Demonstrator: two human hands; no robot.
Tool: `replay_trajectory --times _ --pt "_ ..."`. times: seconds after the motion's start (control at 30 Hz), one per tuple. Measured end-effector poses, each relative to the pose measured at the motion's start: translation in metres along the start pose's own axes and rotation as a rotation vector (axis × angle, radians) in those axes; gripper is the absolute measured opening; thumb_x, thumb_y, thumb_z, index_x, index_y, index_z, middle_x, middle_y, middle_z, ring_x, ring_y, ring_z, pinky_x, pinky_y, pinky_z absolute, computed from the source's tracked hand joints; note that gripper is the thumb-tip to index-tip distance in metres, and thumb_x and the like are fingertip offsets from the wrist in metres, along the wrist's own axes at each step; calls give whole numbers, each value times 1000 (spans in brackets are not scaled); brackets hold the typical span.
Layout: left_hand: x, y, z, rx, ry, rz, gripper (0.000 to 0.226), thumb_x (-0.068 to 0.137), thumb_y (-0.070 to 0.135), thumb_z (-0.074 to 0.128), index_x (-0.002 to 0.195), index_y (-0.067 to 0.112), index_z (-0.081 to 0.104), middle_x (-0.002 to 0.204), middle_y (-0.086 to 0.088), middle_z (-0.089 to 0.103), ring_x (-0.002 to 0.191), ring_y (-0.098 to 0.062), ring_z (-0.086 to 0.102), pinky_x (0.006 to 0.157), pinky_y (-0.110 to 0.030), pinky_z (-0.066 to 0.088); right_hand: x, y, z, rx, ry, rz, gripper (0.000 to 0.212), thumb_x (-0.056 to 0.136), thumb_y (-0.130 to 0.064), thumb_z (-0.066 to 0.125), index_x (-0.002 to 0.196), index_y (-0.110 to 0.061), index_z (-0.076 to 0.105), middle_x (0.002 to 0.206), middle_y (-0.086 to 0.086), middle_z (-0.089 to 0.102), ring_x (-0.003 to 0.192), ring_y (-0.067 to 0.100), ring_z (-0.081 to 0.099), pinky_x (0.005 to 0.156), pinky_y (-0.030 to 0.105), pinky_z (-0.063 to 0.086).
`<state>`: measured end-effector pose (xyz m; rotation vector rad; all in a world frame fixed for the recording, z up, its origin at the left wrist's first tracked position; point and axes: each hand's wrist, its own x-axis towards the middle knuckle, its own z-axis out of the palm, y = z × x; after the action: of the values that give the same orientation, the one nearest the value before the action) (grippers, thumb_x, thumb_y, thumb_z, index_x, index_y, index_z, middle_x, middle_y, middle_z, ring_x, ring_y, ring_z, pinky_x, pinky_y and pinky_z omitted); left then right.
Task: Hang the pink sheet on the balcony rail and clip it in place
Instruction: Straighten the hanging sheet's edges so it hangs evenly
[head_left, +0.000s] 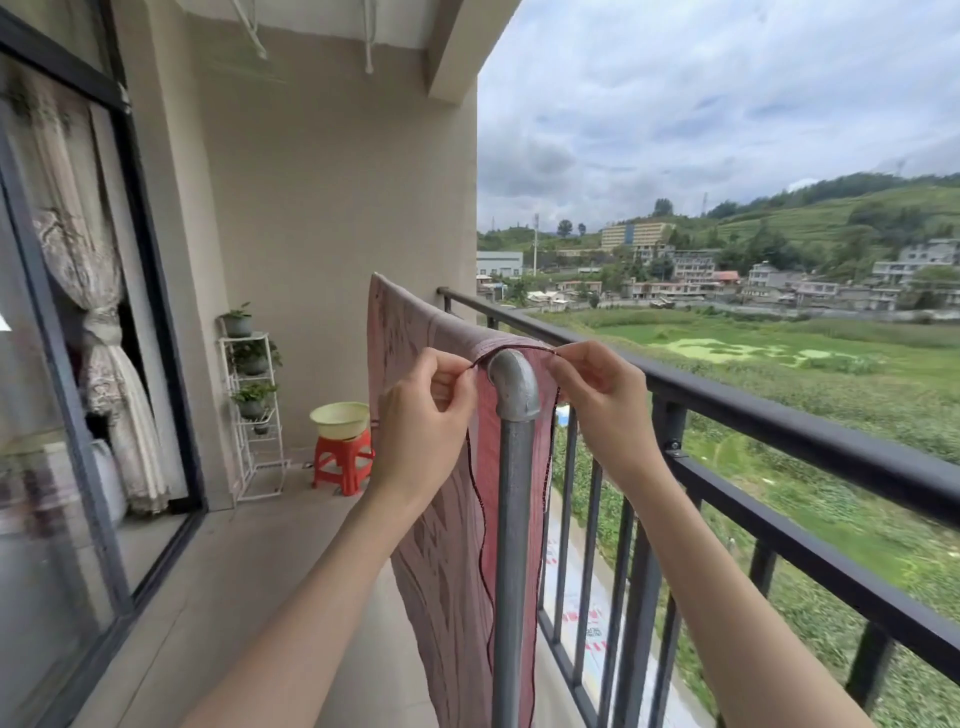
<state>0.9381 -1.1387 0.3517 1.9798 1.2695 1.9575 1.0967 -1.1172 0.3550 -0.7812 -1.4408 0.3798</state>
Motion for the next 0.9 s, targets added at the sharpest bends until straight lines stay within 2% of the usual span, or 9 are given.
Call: replay_trajectory --times 0.13,0.27,0.5,0.63,0.77,0.9 --pt "-11 6 -4 -2 -13 39 11 87 12 60 80 20 57 68 16 59 66 5 56 60 -7 42 -13 -5 -4 -34 -1 -52 9 88 -9 63 79 -11 64 72 -8 62 65 0 54 64 12 43" --pt "-19 8 -6 -4 -20 52 16 86 11 61 78 24 56 69 14 61 68 -3 58 62 -12 44 -24 -10 -5 -50 -17 -82 19 87 -7 62 75 -20 60 70 -12 61 65 -3 54 63 12 44" --pt "-29 17 -4 -5 -42 85 11 85 9 61 78 18 60 69 10 62 66 -4 57 60 -10 42 -37 -13 -2 -17 -18 -108 12 86 -6 63 79 -15 63 73 -8 63 69 2 57 66 20 46" --pt "-34 18 -2 -34 -38 72 10 85 10 61 79 19 60 69 7 63 64 -6 57 60 -13 44 -43 -11 -4 1 -14 -104 9 87 -5 62 82 -11 63 76 -5 63 71 3 57 66 18 46" --pt "-38 23 -2 -66 -34 85 9 85 9 61 80 17 61 68 7 63 63 -7 57 60 -14 45 -47 -13 -5 -60 -7 -208 25 87 -6 61 79 -29 59 78 -8 62 73 3 58 66 14 46" --pt "-43 25 2 -112 -11 61 13 85 11 61 81 22 59 70 10 62 65 -6 58 61 -14 46 -54 -11 -5 -3 36 -209 19 85 -14 59 81 -33 58 78 -7 61 72 2 58 67 17 47"
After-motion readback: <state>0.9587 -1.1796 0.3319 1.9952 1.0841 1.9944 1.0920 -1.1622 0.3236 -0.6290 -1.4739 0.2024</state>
